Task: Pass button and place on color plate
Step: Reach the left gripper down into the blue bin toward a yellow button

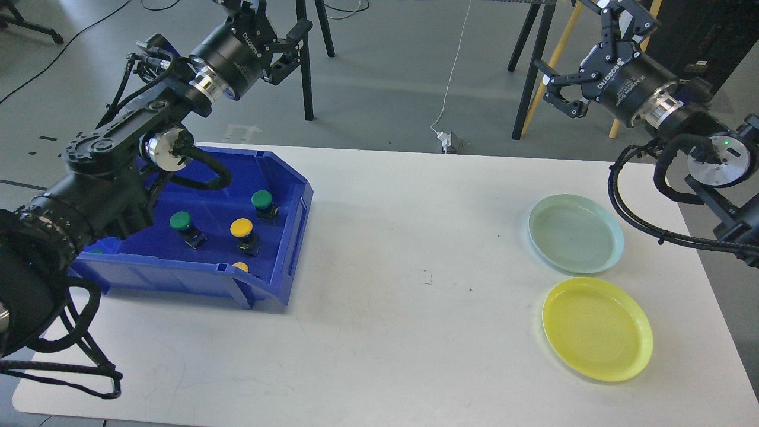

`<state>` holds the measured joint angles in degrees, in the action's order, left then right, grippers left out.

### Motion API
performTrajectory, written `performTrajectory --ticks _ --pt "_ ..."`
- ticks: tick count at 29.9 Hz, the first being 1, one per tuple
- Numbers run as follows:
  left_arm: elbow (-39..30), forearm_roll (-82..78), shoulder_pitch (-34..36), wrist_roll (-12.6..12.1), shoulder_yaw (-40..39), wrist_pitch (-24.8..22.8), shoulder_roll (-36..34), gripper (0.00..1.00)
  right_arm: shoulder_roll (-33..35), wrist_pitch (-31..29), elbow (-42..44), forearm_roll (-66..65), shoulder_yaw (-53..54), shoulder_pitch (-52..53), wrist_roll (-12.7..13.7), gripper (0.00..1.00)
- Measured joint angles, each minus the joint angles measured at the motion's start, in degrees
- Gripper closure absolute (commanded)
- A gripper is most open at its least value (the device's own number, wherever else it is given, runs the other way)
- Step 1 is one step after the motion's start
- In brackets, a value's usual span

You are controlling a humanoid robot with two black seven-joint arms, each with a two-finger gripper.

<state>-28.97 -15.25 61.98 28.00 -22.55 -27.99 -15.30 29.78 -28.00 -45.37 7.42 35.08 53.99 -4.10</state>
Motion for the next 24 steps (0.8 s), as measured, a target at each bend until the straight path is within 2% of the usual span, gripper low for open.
performTrajectory --ticks 8,14,17,20,22,24 --pt "0.7 0.2 -2.6 0.0 -0.1 0.0 -0.2 0.00 -0.2 0.0 0.9 0.0 0.3 -0.1 -0.1 0.00" --pt "0.9 2.4 -3.1 0.0 -7.1 0.0 0.3 0.02 0.1 0.0 0.9 0.2 2.3 -0.7 -0.5 0.00" --pt "-5.0 2.2 -3.8 0.0 -9.4 0.0 -0.5 0.02 0.5 0.0 1.4 0.7 5.1 -3.6 -0.5 0.00" --pt "-13.5 -3.2 -3.8 0.0 -8.7 0.0 -5.6 0.02 1.1 0.0 1.5 0.8 6.9 -6.0 -0.3 0.00" --pt "-19.9 -10.7 -2.7 0.0 -6.0 0.0 -10.6 0.02 2.2 0.0 1.5 0.8 7.3 -6.5 -0.1 0.00" --pt "-25.3 -17.3 0.0 0.0 0.2 0.0 -15.4 0.02 3.1 0.0 1.4 0.8 7.5 -6.6 -0.1 0.00"
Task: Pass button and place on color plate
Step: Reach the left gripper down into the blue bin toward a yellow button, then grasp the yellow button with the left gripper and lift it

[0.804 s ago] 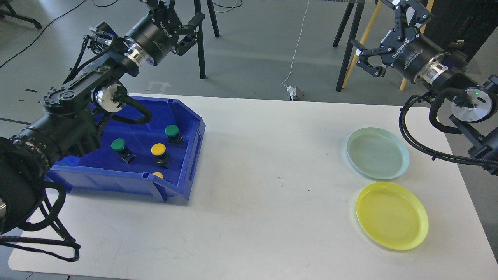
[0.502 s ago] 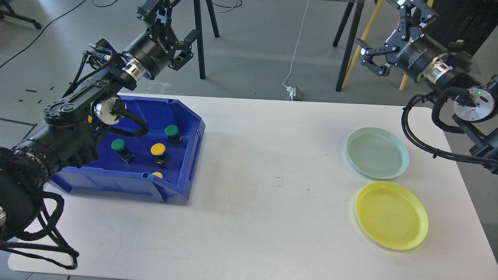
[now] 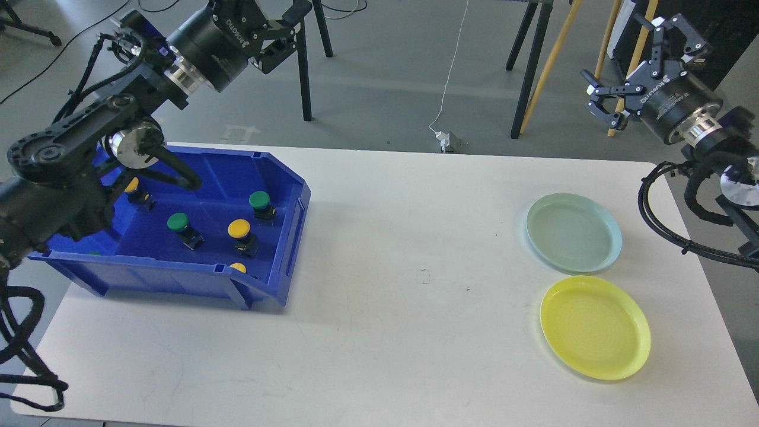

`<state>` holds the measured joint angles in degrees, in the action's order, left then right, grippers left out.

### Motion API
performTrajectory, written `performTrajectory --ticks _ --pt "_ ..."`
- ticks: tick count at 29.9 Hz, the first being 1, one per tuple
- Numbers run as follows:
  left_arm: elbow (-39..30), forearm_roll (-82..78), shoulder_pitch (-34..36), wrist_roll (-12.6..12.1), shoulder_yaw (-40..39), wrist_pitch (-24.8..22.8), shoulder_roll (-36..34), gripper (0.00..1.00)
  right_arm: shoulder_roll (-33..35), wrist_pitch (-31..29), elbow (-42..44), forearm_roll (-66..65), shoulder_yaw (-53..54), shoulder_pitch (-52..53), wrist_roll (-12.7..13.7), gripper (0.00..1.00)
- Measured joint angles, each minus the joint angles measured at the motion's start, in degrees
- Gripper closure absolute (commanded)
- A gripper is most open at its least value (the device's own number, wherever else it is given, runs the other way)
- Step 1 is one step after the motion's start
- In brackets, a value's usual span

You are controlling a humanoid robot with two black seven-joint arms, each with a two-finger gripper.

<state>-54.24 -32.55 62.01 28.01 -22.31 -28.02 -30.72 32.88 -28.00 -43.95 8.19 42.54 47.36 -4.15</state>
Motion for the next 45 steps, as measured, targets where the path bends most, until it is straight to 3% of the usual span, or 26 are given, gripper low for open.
performTrajectory --ticks 7,12,16,22,36,45 --pt "-6.4 -22.2 17.0 0.0 32.3 0.0 -10.5 0.02 -0.1 0.0 0.0 -0.8 -0.3 0.2 0.1 0.00" --pt "-5.0 -46.7 20.4 0.0 41.0 0.0 -10.7 0.02 -0.4 0.0 0.2 -0.8 -0.3 0.1 0.1 0.00" --pt "0.0 -57.0 17.5 0.0 43.1 0.0 -8.5 0.02 -0.5 0.0 0.4 -0.8 -0.3 0.0 0.1 0.00" --pt "6.2 -58.6 11.9 0.0 43.3 0.0 -3.4 0.02 -0.2 0.0 0.7 -0.9 -0.4 -0.1 0.1 0.00" --pt "13.8 -58.6 8.6 0.0 43.3 0.0 1.7 0.02 -0.2 0.0 0.7 -0.9 -0.4 -0.1 0.1 0.00" --pt "14.6 -58.5 7.4 0.0 43.2 0.0 3.2 0.02 0.2 0.0 0.7 -0.9 -0.4 -0.1 0.1 0.00"
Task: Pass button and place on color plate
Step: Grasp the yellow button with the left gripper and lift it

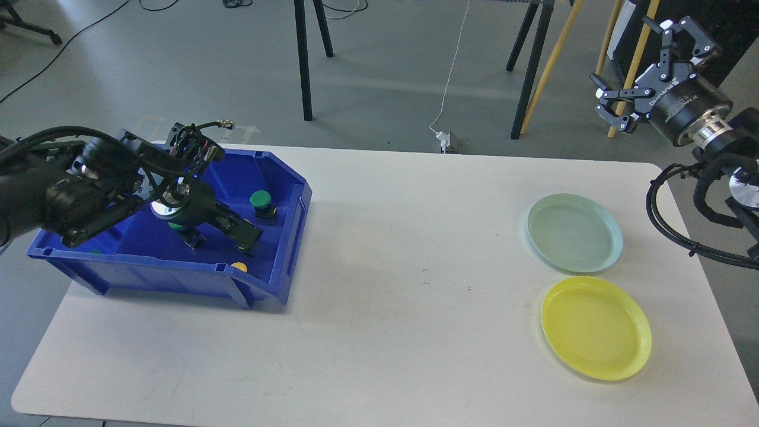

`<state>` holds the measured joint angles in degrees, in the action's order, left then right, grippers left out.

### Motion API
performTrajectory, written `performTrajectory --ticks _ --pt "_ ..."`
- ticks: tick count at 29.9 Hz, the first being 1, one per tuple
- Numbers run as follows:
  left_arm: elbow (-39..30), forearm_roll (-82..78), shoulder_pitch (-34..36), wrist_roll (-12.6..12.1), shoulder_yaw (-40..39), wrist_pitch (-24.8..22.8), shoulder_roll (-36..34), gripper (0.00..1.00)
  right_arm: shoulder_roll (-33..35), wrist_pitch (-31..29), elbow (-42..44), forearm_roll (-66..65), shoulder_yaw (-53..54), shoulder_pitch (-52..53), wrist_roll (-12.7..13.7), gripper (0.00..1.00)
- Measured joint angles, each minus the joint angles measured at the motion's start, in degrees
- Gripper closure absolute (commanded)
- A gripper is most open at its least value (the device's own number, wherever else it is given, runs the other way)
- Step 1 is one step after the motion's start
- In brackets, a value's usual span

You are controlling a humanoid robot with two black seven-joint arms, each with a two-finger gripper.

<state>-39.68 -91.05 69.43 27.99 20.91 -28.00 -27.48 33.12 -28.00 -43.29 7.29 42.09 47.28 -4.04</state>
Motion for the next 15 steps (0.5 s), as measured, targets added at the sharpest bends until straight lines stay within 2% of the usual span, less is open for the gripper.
performTrajectory --ticks 7,9,13,15 --pt "4.6 0.2 -1.9 0.0 -0.1 0.0 3.0 0.05 0.0 0.0 0.0 0.0 -0.1 -0.3 0.0 0.00" --pt "5.8 0.3 -2.2 0.0 -0.1 0.0 3.6 0.12 0.0 0.0 0.0 0.0 -0.1 -0.4 0.0 0.00" --pt "6.7 0.4 -2.4 0.0 -0.1 0.0 4.1 0.36 0.0 0.0 0.0 0.0 -0.1 -0.7 0.0 0.00" --pt "6.8 0.3 -2.4 0.0 -0.1 0.0 4.2 0.39 0.0 0.0 0.0 0.0 -0.1 -0.8 0.0 0.00"
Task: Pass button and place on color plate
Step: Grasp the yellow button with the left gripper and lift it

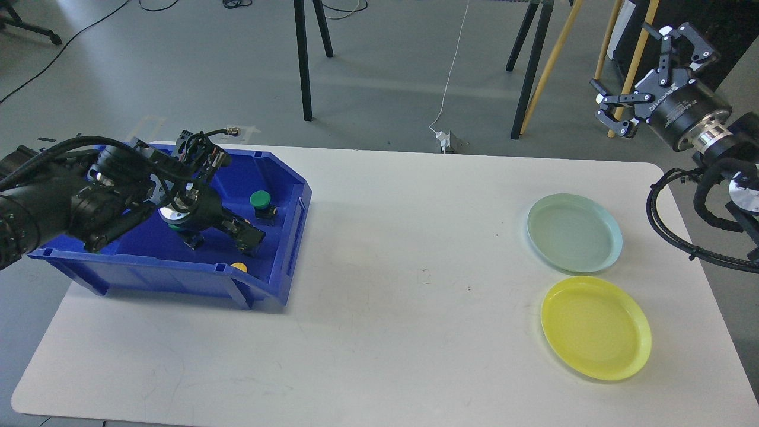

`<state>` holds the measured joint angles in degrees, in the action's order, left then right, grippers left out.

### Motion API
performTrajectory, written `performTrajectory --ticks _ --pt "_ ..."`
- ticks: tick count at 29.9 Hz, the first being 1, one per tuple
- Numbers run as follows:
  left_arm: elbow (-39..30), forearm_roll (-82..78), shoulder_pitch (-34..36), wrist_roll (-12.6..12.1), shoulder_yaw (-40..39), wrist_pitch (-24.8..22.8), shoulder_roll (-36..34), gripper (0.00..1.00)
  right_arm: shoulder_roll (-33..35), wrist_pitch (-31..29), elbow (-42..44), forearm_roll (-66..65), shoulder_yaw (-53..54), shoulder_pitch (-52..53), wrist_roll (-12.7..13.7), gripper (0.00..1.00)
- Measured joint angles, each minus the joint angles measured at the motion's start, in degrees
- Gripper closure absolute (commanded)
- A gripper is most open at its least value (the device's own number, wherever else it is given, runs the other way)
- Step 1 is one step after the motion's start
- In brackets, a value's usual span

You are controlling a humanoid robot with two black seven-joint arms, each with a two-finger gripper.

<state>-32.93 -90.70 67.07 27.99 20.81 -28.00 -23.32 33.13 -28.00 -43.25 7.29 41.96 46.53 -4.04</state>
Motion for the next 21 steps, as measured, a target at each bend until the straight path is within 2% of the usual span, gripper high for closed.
performTrajectory --ticks 1,2,3,8,12,18,21 --pt "0.0 0.0 0.0 0.0 0.0 0.0 0.0 0.42 0.0 0.0 0.0 0.0 0.0 0.0 0.0 0.00" --pt "0.0 0.0 0.0 0.0 0.0 0.0 0.0 0.52 0.0 0.0 0.0 0.0 0.0 -0.1 0.0 0.00" --pt "0.0 -0.1 0.0 0.0 0.0 0.0 -0.1 0.59 0.0 0.0 0.0 0.0 0.0 -0.1 0.0 0.00" --pt "0.0 -0.4 -0.2 0.0 0.2 0.0 -0.3 0.70 0.0 0.0 0.0 0.0 0.0 -0.7 0.0 0.00" --pt "-0.3 -0.4 -0.1 0.0 0.2 0.0 -0.5 0.86 0.0 0.0 0.0 0.0 0.0 -0.9 0.0 0.00" --pt "-1.2 -0.4 1.3 0.0 -0.4 0.0 -1.7 0.88 -0.1 0.0 0.1 0.0 0.1 -0.9 0.0 0.00" --pt "-5.0 0.2 4.3 0.0 -1.9 0.0 -5.6 0.88 -0.1 0.0 0.2 0.0 0.1 -0.9 0.0 0.00"
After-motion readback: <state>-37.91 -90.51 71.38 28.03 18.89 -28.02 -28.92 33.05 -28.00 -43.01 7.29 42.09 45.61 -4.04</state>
